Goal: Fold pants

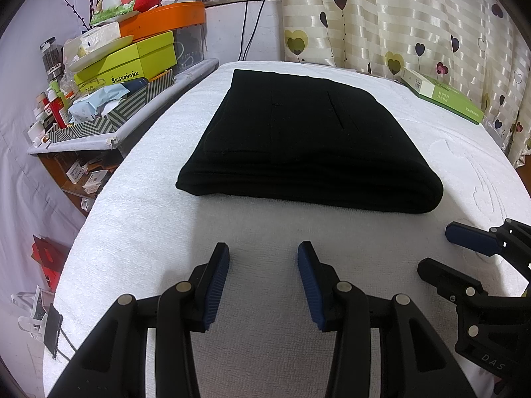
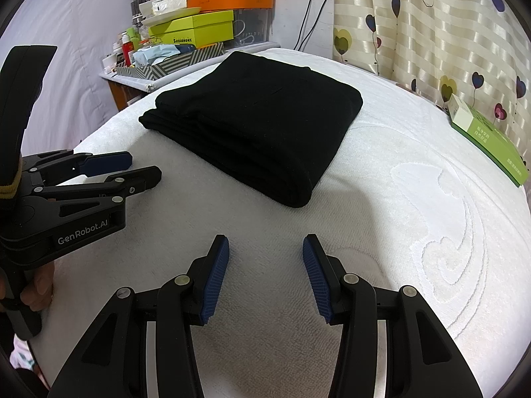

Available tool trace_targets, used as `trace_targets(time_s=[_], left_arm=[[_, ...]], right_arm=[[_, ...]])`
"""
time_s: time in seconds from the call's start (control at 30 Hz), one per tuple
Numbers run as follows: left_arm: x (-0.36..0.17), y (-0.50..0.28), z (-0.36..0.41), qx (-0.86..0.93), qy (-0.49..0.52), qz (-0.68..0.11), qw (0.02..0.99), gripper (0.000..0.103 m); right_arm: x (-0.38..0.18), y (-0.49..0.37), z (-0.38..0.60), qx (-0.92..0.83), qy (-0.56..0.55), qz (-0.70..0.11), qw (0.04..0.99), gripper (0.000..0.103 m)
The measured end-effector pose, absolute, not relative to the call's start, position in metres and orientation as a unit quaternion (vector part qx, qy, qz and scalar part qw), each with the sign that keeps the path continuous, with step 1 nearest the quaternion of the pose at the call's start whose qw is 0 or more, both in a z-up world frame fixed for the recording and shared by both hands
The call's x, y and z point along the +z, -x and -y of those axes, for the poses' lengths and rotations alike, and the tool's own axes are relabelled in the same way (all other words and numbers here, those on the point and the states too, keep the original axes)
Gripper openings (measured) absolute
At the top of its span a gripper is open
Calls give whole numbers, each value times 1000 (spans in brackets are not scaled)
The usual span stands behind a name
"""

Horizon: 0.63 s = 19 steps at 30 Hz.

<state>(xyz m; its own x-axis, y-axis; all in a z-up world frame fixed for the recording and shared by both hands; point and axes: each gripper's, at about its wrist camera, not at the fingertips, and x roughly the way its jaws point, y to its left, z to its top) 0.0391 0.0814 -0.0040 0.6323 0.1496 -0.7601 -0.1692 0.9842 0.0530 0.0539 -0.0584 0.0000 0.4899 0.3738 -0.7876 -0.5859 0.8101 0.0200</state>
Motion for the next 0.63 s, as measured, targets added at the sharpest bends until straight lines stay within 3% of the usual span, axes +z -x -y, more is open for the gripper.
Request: trace_targets(time_s=[0.63], left_arm=[[-4, -39, -81, 90, 9, -419, 903, 46]], right_arm=[[-1, -54, 58, 279, 130, -419, 854, 48]])
